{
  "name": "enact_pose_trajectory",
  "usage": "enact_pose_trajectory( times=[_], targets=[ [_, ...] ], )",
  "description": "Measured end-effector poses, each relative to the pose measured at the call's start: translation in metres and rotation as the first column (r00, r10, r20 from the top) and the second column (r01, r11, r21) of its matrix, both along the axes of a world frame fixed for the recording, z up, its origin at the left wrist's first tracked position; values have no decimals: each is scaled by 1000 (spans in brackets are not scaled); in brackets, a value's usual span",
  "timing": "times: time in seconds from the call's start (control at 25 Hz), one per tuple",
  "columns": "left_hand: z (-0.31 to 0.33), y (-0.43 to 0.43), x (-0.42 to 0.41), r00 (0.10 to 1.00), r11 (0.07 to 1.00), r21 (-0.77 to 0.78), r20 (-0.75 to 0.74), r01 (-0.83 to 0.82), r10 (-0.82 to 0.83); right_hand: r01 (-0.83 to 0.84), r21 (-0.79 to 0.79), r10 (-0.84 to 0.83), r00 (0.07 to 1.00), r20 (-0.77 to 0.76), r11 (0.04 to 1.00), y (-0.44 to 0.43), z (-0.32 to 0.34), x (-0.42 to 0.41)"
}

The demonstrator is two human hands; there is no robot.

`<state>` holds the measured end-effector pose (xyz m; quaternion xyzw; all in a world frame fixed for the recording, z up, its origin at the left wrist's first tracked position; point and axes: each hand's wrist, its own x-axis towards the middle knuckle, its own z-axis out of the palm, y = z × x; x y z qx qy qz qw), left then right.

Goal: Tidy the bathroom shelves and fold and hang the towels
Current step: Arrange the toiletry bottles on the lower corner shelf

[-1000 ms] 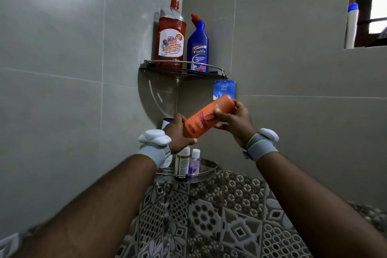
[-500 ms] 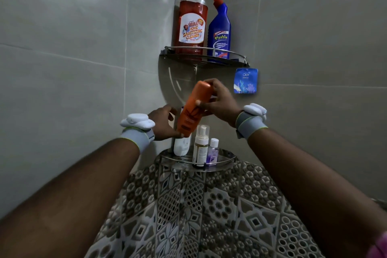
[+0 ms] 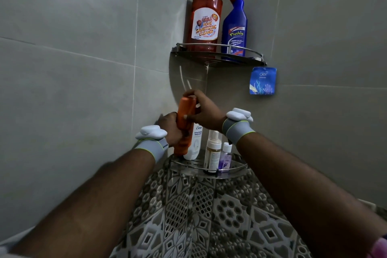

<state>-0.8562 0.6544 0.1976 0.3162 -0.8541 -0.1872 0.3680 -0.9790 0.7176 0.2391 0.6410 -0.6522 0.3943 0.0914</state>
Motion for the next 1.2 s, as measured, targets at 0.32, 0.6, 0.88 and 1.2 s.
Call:
enact_pose_trajectory(
  times=[0.32,0.6,0.88,1.2],
  targets=[
    [-16,-25,-28,991,992,-75,82,-104,110,169,28,-166,982,-94,985,-38,-14,-15],
    [-46,-47,-46,970,984,-74,168,-164,175,234,-74,-240,967,-87,969,-55,-10,-39],
    [-46,-65,-47,979,984,-156,171,-85,111,375,200,-313,906,-285,905,-61,5,-69],
    [-43,-75,-53,973,986,-159,217,-46,80,281,383,-261,960,-104,880,-59,17,-82]
  ],
)
